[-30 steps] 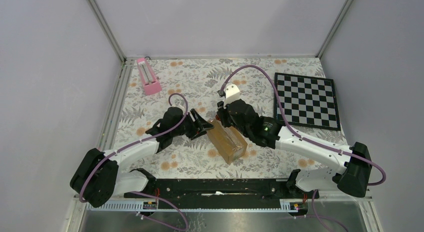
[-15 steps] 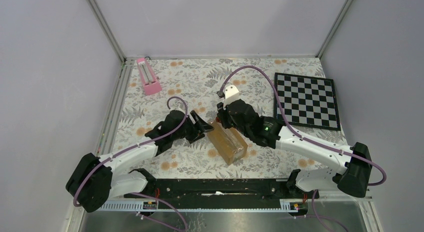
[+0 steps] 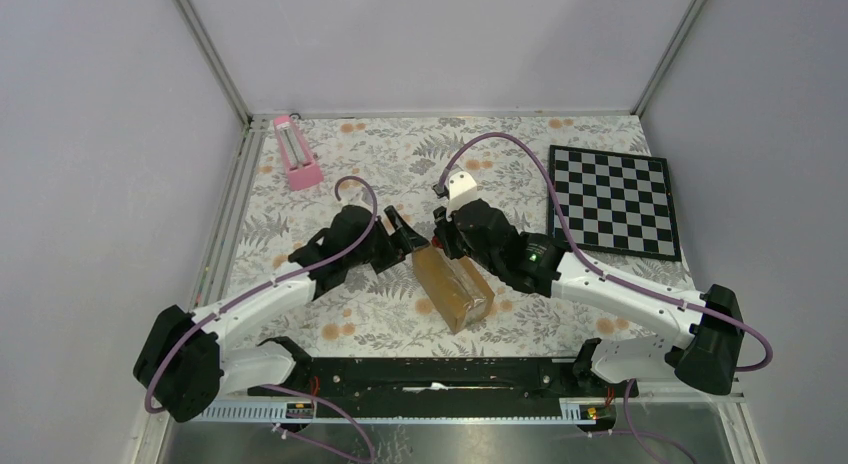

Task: Unpack the express box

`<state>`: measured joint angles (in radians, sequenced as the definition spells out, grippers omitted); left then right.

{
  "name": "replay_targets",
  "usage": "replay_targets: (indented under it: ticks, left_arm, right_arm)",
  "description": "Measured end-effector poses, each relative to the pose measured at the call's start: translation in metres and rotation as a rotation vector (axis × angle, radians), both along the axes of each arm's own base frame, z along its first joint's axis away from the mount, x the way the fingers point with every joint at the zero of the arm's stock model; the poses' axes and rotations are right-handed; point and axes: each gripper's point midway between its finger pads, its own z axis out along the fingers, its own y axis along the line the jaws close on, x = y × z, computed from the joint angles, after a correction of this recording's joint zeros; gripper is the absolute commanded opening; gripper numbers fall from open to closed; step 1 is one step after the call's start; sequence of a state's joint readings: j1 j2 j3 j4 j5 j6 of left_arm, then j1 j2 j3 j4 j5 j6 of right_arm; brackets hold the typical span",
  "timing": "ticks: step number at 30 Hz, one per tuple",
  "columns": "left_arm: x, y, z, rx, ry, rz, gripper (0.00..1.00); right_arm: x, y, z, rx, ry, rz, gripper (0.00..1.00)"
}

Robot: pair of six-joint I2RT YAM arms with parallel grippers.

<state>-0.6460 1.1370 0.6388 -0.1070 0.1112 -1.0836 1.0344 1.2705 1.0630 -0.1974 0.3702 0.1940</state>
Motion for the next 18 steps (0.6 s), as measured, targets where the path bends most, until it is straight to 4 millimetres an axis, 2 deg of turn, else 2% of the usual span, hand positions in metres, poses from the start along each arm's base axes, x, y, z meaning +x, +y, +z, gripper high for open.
replay_targets:
  ticks: [3,8,14,18]
  left_arm:
    - [0.006,-0.002,-0.001,0.011,-0.004,-0.003,0.79]
    - [0.011,-0.001,-0.015,0.030,0.022,-0.001,0.78]
    - [0.014,-0.003,-0.021,0.003,0.022,0.006,0.68]
    - [0.014,-0.004,-0.022,-0.024,0.027,0.035,0.67]
  right_arm:
    - [-0.001,0.001,0.000,0.001,0.002,0.005,0.00]
    - [-0.002,0.002,-0.001,0.004,0.008,0.015,0.00]
    - [-0.002,0.002,-0.001,0.002,0.009,0.015,0.00]
    - [-0.003,0.002,-0.001,0.003,0.012,0.017,0.00]
